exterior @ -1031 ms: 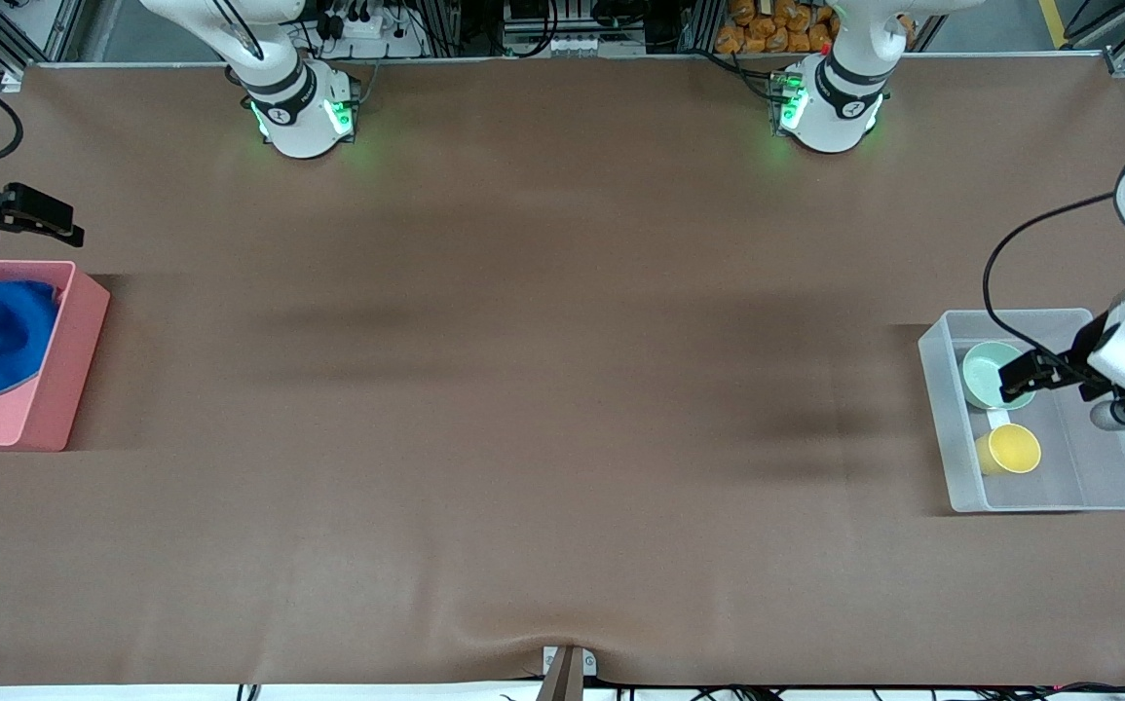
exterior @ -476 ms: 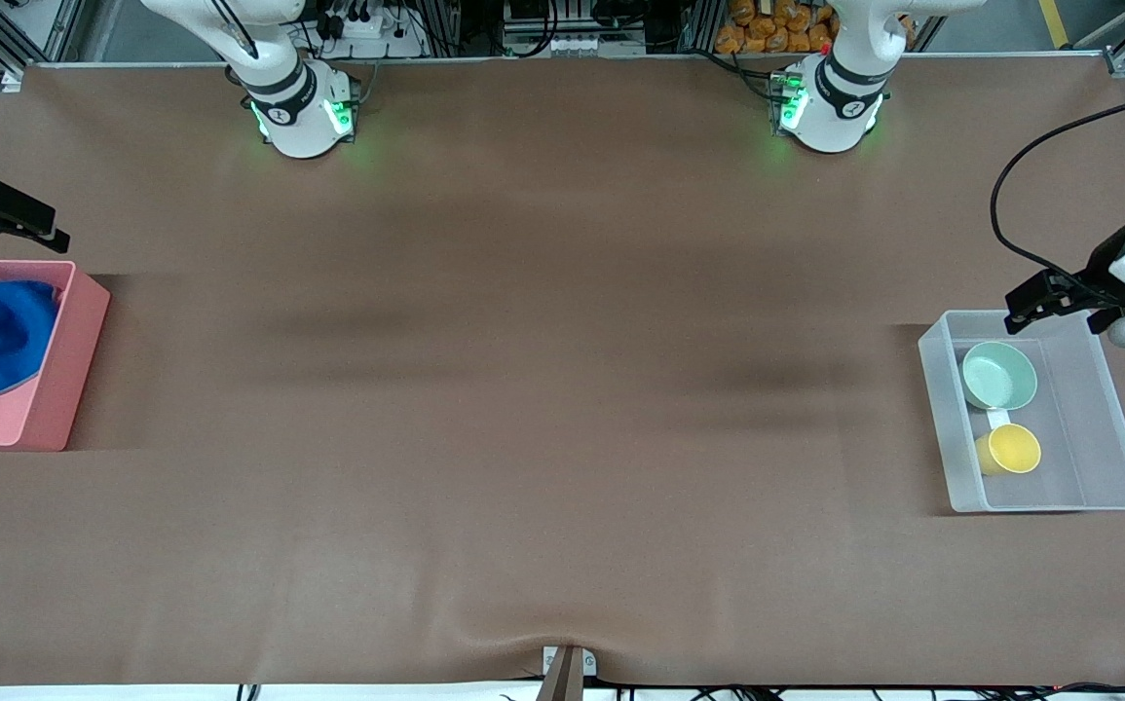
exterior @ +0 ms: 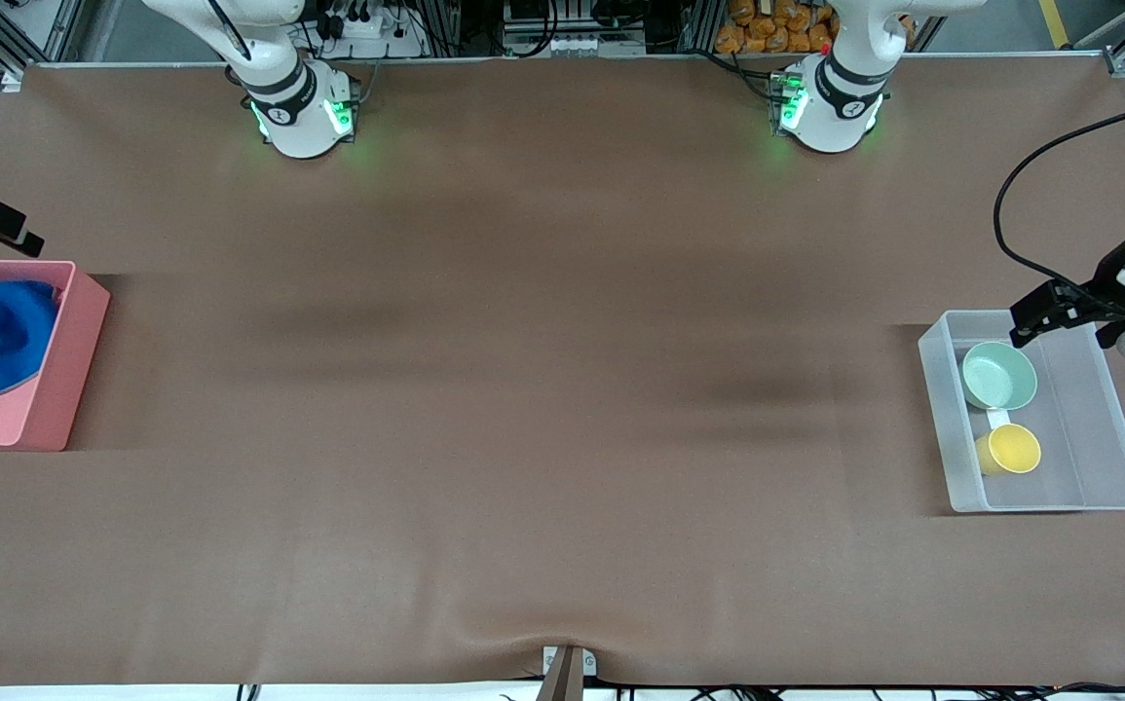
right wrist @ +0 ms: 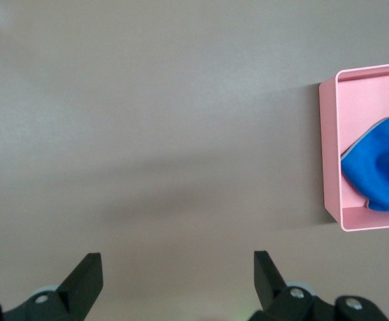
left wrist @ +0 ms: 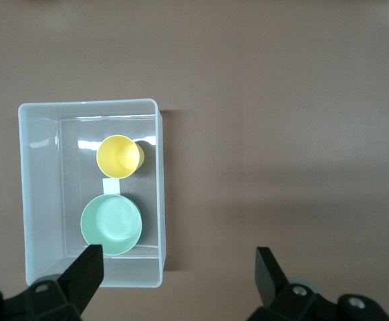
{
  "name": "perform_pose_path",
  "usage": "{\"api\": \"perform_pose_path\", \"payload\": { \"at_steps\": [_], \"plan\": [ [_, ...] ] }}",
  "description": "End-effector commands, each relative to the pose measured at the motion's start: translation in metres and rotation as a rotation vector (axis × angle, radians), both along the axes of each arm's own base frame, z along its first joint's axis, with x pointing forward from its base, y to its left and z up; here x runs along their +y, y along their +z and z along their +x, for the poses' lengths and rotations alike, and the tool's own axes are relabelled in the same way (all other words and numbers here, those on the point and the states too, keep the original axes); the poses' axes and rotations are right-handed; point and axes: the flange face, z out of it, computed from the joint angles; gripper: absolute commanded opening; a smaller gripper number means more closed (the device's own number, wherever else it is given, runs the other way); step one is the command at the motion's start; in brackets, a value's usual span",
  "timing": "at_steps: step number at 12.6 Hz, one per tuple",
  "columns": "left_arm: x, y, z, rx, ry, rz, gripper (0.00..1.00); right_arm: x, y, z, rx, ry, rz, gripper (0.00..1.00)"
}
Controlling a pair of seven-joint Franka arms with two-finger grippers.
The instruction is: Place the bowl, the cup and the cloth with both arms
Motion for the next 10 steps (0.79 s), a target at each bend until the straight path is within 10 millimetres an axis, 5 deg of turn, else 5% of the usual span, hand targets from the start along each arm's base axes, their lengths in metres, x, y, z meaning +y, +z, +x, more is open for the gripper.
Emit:
{"api": "perform_pose_path", "payload": {
  "at_steps": [1, 10],
  "plan": [
    [0.0052, 0.0066, 0.0018, 0.010, 0.005, -0.012, 1.00, 0.0058, 0.0089, -0.0060, -0.001, -0.009, -0.012, 1.00],
    [0.0072, 0.0080, 0.0013, 0.010, 0.013, -0.013, 1.00, 0.0097, 0.0070, -0.0050, 0.005, -0.001, -0.013, 1.00]
  ]
}}
